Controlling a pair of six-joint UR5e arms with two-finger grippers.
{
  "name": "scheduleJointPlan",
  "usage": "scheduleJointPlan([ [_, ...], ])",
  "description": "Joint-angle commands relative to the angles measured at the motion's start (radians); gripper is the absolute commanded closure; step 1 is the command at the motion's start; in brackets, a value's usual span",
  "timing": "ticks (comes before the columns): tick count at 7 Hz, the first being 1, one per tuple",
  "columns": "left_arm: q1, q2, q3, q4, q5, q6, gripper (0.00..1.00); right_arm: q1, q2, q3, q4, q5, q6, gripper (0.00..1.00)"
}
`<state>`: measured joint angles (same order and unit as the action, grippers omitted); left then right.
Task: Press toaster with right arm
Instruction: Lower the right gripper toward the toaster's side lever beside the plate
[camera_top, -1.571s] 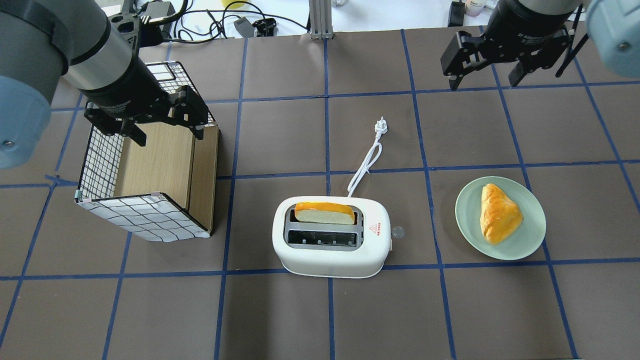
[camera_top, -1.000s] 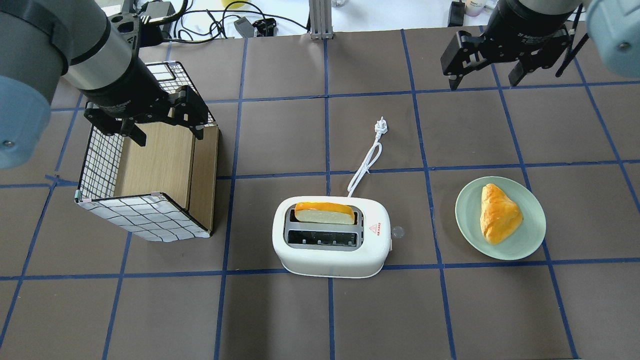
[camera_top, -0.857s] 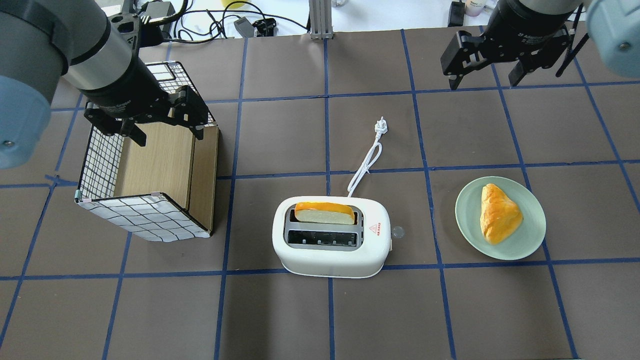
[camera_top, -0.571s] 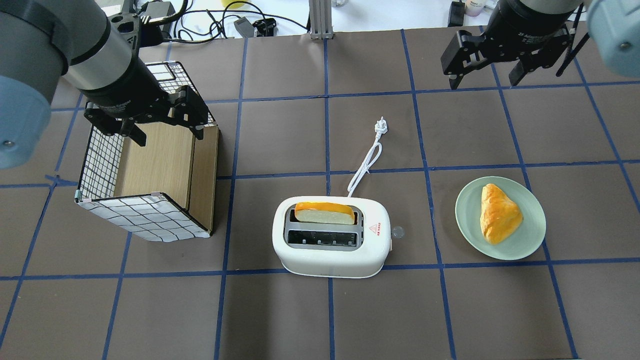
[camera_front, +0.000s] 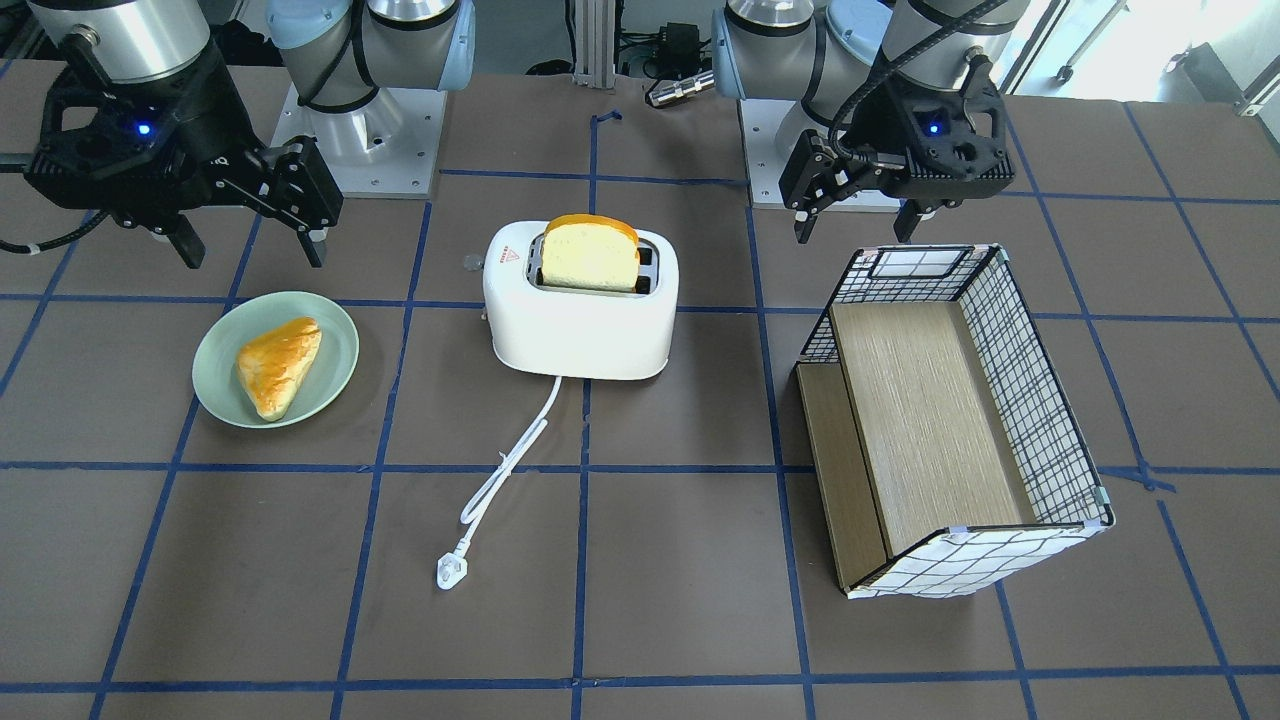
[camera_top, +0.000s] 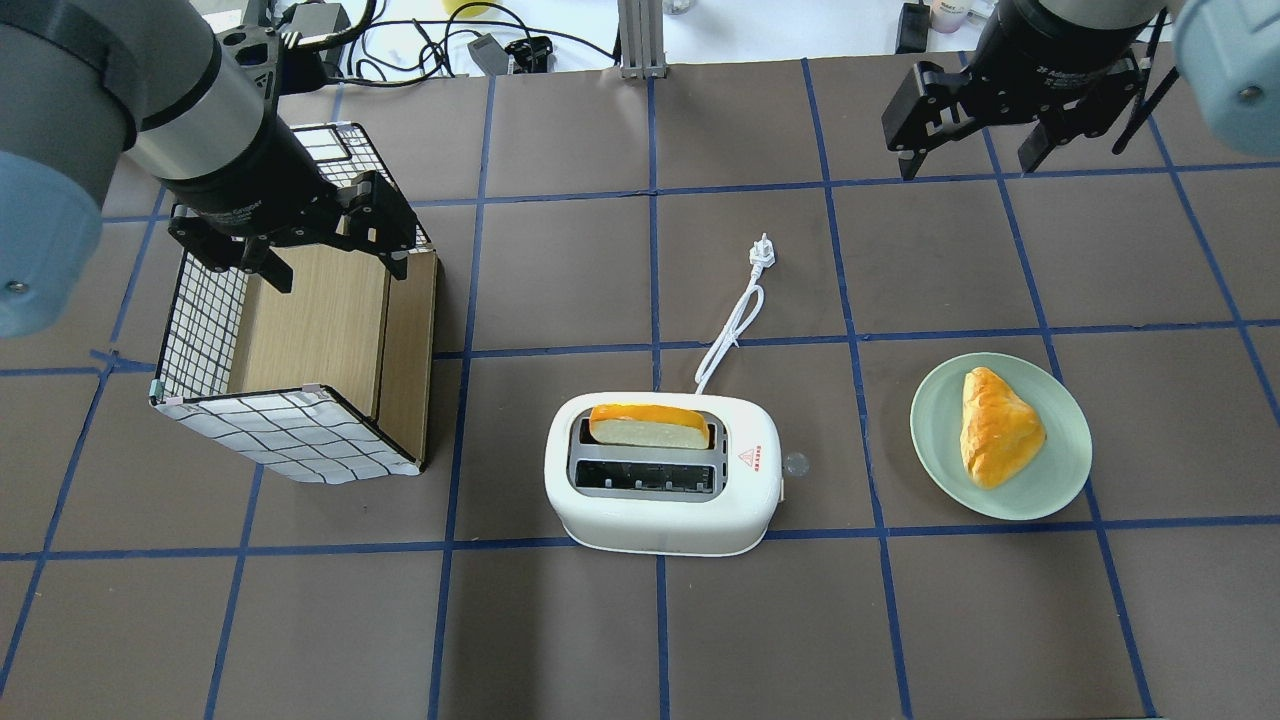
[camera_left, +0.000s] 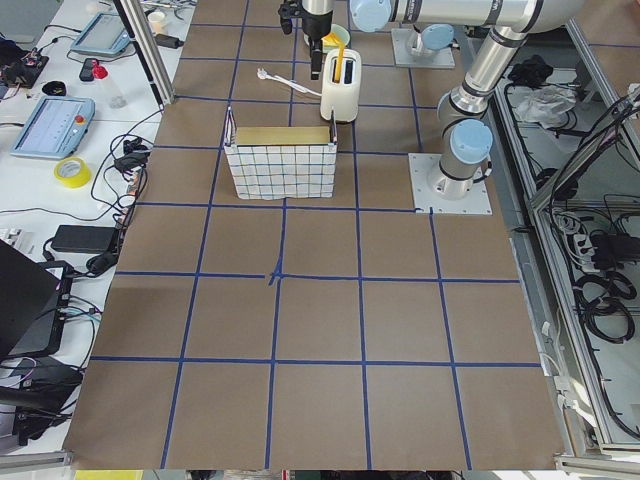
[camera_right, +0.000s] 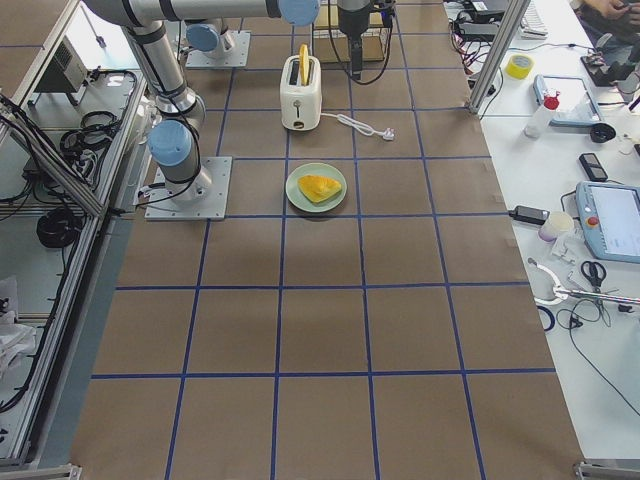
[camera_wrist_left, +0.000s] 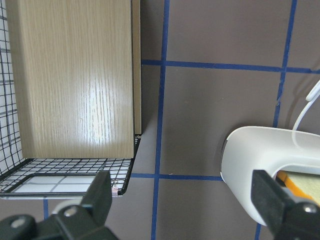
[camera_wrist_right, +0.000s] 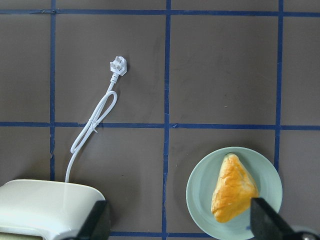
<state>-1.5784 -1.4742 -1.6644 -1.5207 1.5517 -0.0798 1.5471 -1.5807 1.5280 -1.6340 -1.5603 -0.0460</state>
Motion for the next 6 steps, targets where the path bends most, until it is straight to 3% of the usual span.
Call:
scheduleJointPlan([
  [1, 0.000, 0.000, 0.000, 0.000, 0.001, 0.000, 0.00, -0.001, -0.046, 0.011, 0.128, -0.003, 0.005, 0.77],
  [2, 0.000, 0.000, 0.000, 0.000, 0.001, 0.000, 0.00, -0.001, -0.091, 0.021, 0.252, 0.008, 0.081, 1.00],
  [4, 0.000, 0.000, 0.000, -0.001, -0.001, 0.000, 0.00, -0.002, -0.171, 0.130, 0.263, 0.049, 0.114, 1.00],
  [6, 0.000, 0.000, 0.000, -0.001, -0.001, 0.002, 0.00, -0.004, -0.247, 0.323, 0.076, 0.077, 0.110, 1.00],
])
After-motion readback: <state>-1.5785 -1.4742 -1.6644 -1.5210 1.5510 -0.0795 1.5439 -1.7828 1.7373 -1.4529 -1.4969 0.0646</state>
